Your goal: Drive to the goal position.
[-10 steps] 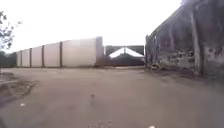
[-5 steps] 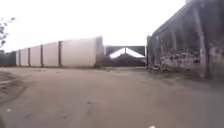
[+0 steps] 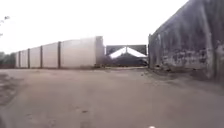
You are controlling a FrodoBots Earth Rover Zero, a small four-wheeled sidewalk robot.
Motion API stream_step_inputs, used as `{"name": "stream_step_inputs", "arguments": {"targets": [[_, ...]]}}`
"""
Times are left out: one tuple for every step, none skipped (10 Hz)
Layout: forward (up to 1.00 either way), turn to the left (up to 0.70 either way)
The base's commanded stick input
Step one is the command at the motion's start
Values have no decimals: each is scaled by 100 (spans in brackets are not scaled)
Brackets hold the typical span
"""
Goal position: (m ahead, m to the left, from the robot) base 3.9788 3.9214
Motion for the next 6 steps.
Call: {"name": "stream_step_inputs", "arguments": {"targets": [[50,0],[50,0],[50,0],[50,0],[50,0],[50,0]]}}
